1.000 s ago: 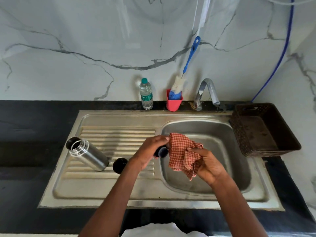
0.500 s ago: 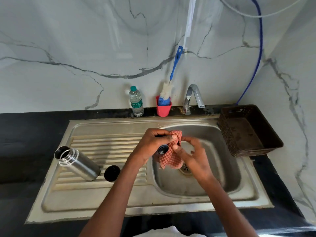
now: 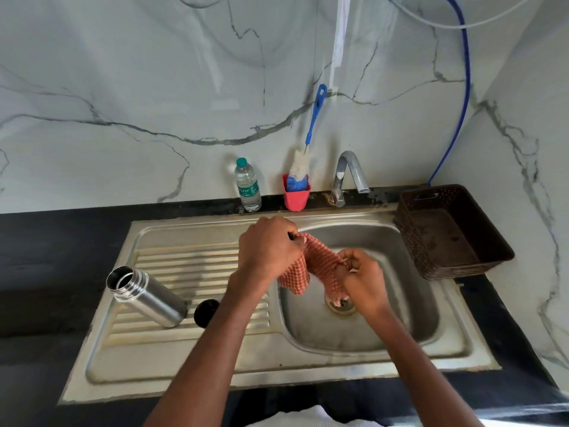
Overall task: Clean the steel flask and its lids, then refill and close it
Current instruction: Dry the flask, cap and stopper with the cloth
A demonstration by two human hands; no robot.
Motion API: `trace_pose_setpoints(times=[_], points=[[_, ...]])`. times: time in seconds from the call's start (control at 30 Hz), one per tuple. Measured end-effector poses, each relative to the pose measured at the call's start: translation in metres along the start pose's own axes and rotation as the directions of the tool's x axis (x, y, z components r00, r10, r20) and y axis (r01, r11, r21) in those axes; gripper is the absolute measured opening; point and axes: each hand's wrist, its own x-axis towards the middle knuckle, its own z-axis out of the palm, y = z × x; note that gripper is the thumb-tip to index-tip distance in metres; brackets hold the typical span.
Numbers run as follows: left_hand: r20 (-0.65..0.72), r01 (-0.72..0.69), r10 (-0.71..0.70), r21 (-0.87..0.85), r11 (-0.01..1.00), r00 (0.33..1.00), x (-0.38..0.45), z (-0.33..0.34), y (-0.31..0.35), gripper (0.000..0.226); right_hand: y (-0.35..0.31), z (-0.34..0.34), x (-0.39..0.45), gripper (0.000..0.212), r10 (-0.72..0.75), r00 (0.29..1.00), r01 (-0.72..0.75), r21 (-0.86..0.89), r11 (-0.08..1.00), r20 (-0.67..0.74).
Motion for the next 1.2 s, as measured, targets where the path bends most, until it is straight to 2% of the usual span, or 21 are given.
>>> trace_pose_setpoints(times=[0.03, 0.1, 0.17, 0.2, 0.23, 0.3, 0.37, 0.4, 0.5, 0.57, 0.63, 0.67, 0.73, 0.77, 0.8, 0.87, 0.9, 0.97, 1.03, 1.1, 1.2], points=[[-0.025, 0.051, -0.051, 0.006, 0.999, 0.998, -0.003, 0.006, 0.002, 0.022, -0.010, 0.003, -0.004, 0.017, 0.024, 0.997, -0.020, 0.045, 0.999, -0.076], [-0.040, 0.131, -0.133, -0.039, 0.991, 0.990, -0.010, 0.020, 0.008, 0.023, -0.028, 0.009, -0.017, 0.009, -0.050, 0.992, 0.050, -0.002, 0.999, -0.118], [-0.010, 0.182, -0.186, -0.158, 0.970, 0.982, -0.013, 0.030, 0.012, 0.026, -0.038, 0.016, -0.029, 0.011, -0.202, 0.978, 0.195, -0.119, 0.974, -0.051], [0.018, 0.215, -0.219, -0.276, 0.937, 0.976, -0.012, 0.034, 0.010, 0.030, -0.039, 0.019, -0.034, 0.019, -0.278, 0.960, 0.273, -0.173, 0.946, -0.008], [0.054, 0.254, -0.254, -0.411, 0.876, 0.966, -0.010, 0.039, 0.007, 0.034, -0.039, 0.020, -0.038, 0.027, -0.342, 0.939, 0.341, -0.212, 0.916, 0.028], [0.131, 0.332, -0.333, -0.663, 0.671, 0.934, -0.007, 0.044, 0.000, 0.036, -0.036, 0.020, -0.043, 0.040, -0.415, 0.907, 0.418, -0.249, 0.874, 0.065], [0.224, 0.376, -0.360, -0.816, 0.440, 0.906, -0.009, 0.042, -0.003, 0.033, -0.032, 0.022, -0.045, 0.048, -0.433, 0.898, 0.439, -0.269, 0.858, 0.084], [0.270, 0.388, -0.333, -0.845, 0.368, 0.903, -0.013, 0.038, -0.004, 0.034, -0.030, 0.023, -0.045, 0.050, -0.429, 0.899, 0.436, -0.278, 0.856, 0.092], [0.376, 0.430, -0.216, -0.844, 0.322, 0.901, -0.024, 0.034, -0.001, 0.032, -0.028, 0.023, -0.043, 0.052, -0.430, 0.890, 0.457, -0.270, 0.848, 0.155], [0.383, 0.449, -0.243, -0.823, 0.348, 0.891, -0.025, 0.040, -0.004, 0.021, -0.023, 0.019, -0.039, 0.054, -0.458, 0.853, 0.504, -0.165, 0.848, 0.250], [0.392, 0.474, -0.294, -0.826, 0.305, 0.872, -0.025, 0.044, -0.013, 0.008, -0.017, 0.012, -0.034, 0.048, -0.440, 0.850, 0.458, 0.005, 0.889, 0.289], [0.422, 0.490, -0.284, -0.839, 0.236, 0.861, -0.026, 0.046, -0.019, 0.012, -0.011, 0.008, -0.028, 0.043, -0.406, 0.887, 0.402, 0.066, 0.913, 0.222], [0.521, 0.541, -0.189, -0.838, 0.071, 0.832, -0.028, 0.048, -0.029, 0.019, -0.003, -0.003, -0.015, 0.044, -0.321, 0.945, 0.315, 0.089, 0.945, 0.059], [0.560, 0.566, -0.113, -0.824, 0.019, 0.821, -0.029, 0.049, -0.033, 0.017, -0.002, -0.009, -0.008, 0.053, -0.280, 0.957, 0.271, 0.106, 0.957, 0.080], [0.585, 0.586, -0.038, -0.810, 0.000, 0.810, -0.030, 0.050, -0.035, 0.017, -0.003, -0.015, -0.001, 0.062, -0.231, 0.954, 0.197, 0.180, 0.964, 0.192], [0.614, 0.614, 0.067, -0.789, 0.026, 0.786, -0.029, 0.051, -0.035, 0.028, -0.007, -0.018, 0.008, 0.059, -0.177, 0.862, -0.011, 0.366, 0.931, 0.476], [0.617, 0.615, 0.079, -0.787, 0.047, 0.783, -0.027, 0.052, -0.034, 0.029, -0.009, -0.017, 0.010, 0.052, -0.175, 0.810, -0.072, 0.391, 0.918, 0.560], [0.622, 0.618, 0.039, -0.782, 0.081, 0.782, -0.023, 0.051, -0.032, 0.029, -0.011, -0.012, 0.008, 0.040, -0.148, 0.789, -0.120, 0.386, 0.915, 0.596], [0.609, 0.611, -0.056, -0.786, 0.094, 0.791, -0.018, 0.051, -0.032, 0.028, -0.009, -0.005, 0.002, 0.028, -0.086, 0.859, -0.149, 0.407, 0.901, 0.505], [0.557, 0.571, -0.159, -0.819, 0.061, 0.815, -0.014, 0.052, -0.035, 0.027, -0.006, -0.001, -0.004, 0.020, 0.027, 0.943, -0.179, 0.435, 0.882, 0.333], [0.520, 0.512, -0.176, -0.854, -0.094, 0.836, -0.013, 0.054, -0.040, 0.035, 0.001, 0.006, -0.005, 0.015, 0.125, 0.986, -0.156, 0.371, 0.915, 0.108]])
